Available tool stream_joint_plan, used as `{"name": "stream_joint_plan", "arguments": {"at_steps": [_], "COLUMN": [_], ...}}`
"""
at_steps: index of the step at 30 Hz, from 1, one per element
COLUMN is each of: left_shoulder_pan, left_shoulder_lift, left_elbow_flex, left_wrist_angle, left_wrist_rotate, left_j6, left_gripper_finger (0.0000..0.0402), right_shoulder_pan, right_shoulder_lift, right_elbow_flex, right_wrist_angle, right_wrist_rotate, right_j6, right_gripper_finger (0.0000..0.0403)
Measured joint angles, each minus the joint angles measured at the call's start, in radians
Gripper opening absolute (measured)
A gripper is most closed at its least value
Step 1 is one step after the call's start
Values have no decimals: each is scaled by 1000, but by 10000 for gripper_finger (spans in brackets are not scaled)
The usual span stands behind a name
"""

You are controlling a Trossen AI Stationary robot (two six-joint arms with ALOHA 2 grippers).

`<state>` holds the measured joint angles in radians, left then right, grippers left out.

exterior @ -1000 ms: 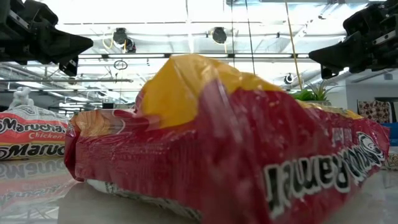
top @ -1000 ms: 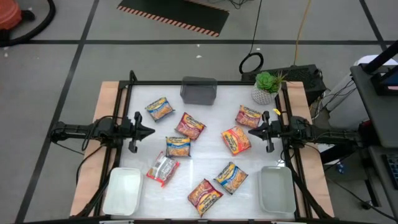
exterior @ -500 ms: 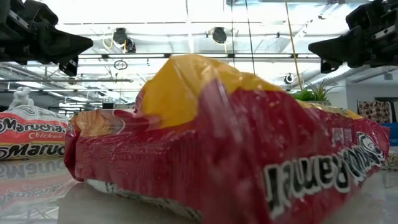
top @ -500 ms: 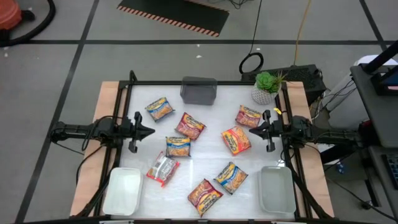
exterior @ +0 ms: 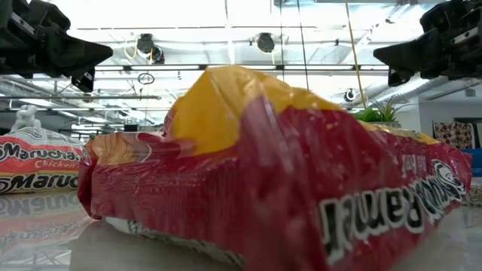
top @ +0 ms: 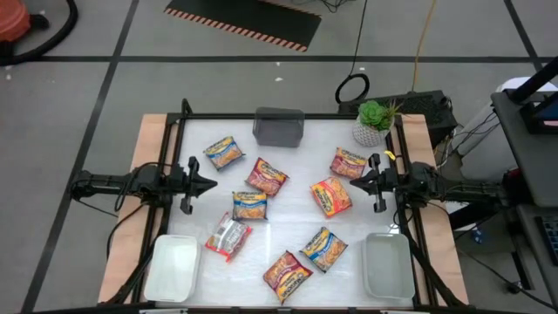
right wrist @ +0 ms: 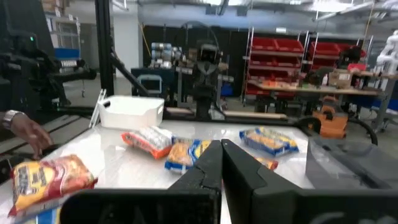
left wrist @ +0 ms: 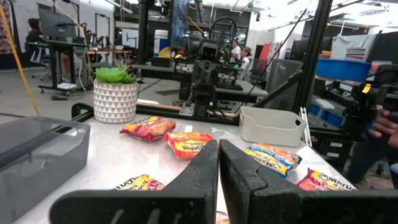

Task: Sort Maruchan noodles
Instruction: Put the right orange noodle pack into the black bin

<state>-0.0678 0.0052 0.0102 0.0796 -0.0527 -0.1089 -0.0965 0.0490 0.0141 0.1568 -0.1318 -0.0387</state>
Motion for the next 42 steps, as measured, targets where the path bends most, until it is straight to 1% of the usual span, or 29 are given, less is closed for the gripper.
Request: {"name": "stream_joint_plan", "arguments": {"at_steps": [4, 8, 10, 12, 17, 21, 25, 29, 33, 36, 42], "left_shoulder_pan": [0, 0, 0, 0, 0, 0, 0, 0, 0, 0, 0], "left_shoulder_lift": [0, 0, 0, 0, 0, 0, 0, 0, 0, 0, 0], "left_elbow_flex": [0, 0, 0, 0, 0, 1, 1, 1, 1, 1, 1], "left_wrist_angle": [0, 0, 0, 1, 28, 28, 29, 29, 30, 54, 170], "left_wrist_rotate": [0, 0, 0, 0, 0, 0, 0, 0, 0, -1, -27], "left_j6": [0, 0, -1, -17, -140, -159, -159, -159, -158, -159, -167], "left_gripper_finger": [19, 19, 19, 19, 19, 19, 19, 19, 19, 19, 19], "right_shoulder_pan": [0, 0, 0, 0, 0, 0, 0, 0, 0, 0, 1], "right_shoulder_lift": [0, 0, 0, 0, 0, 0, 26, 109, 249, 368, 599], "right_elbow_flex": [0, 0, 0, 0, 0, 11, 61, 174, 301, 426, 648], "right_wrist_angle": [5, 5, 5, 5, 5, 34, 4, 2, -50, -129, -293], "right_wrist_rotate": [0, 0, 0, 0, 3, 54, 53, 55, 53, 53, 69], "right_j6": [21, 146, 174, 177, 210, 210, 202, 168, 146, 140, 128], "right_gripper_finger": [0, 0, 0, 0, 0, 0, 0, 0, 0, 0, 0]}}
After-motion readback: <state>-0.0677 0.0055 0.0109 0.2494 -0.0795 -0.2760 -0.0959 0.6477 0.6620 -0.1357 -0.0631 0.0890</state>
